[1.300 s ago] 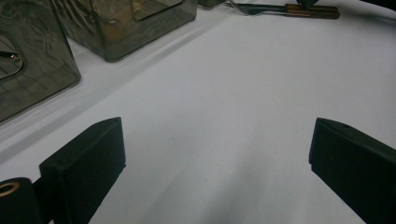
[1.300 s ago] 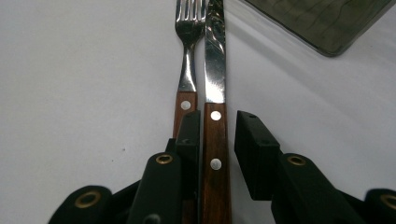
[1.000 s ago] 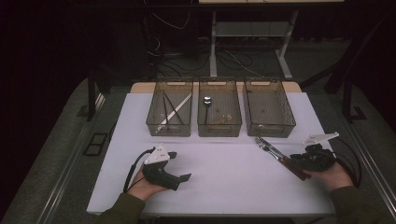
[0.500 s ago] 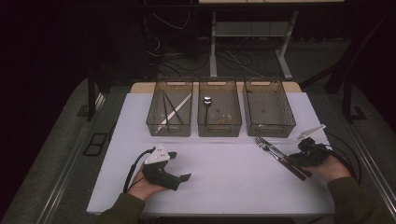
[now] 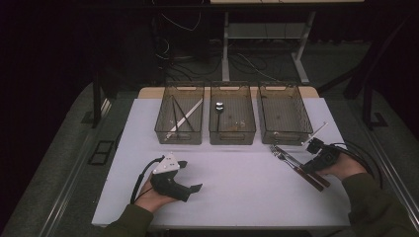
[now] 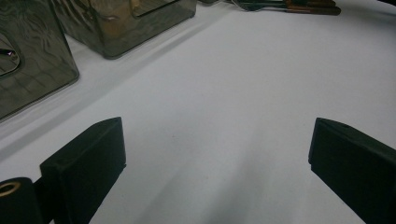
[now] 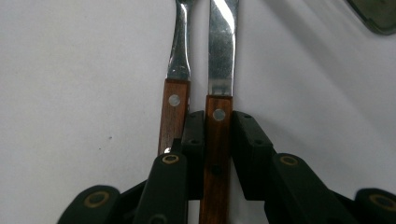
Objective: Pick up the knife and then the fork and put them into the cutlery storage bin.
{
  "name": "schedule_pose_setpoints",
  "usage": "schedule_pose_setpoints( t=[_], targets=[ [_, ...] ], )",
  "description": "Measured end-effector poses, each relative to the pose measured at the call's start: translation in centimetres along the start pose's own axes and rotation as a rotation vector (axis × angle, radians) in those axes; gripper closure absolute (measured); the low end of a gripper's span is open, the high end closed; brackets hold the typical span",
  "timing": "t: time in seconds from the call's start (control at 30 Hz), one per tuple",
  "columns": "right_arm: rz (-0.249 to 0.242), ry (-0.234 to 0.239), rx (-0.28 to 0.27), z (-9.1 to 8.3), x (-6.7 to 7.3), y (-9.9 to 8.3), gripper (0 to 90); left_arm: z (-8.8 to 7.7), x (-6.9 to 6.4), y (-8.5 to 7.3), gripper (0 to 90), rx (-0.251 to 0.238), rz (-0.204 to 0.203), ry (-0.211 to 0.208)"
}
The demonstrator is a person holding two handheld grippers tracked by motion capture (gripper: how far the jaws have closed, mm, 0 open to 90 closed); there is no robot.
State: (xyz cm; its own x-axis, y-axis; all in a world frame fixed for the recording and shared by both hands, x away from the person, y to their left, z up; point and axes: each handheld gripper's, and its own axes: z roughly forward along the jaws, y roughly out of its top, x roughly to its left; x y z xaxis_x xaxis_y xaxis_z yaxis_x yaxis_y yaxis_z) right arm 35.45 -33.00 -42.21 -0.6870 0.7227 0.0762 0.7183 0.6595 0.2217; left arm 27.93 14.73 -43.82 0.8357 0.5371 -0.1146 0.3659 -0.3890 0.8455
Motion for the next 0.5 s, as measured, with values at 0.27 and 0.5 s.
schedule_pose_setpoints(
  t=[0.27,0.5],
  targets=[
    [-0.015,-0.019,0.129,0.3,0.2,1.8,75.6,0.0,0.0,0.0,2.6,0.0,0.001,0.0],
    [-0.019,-0.022,0.137,0.3,0.3,1.9,77.2,0.0,0.0,0.0,2.6,0.0,0.002,-0.006]
  ],
)
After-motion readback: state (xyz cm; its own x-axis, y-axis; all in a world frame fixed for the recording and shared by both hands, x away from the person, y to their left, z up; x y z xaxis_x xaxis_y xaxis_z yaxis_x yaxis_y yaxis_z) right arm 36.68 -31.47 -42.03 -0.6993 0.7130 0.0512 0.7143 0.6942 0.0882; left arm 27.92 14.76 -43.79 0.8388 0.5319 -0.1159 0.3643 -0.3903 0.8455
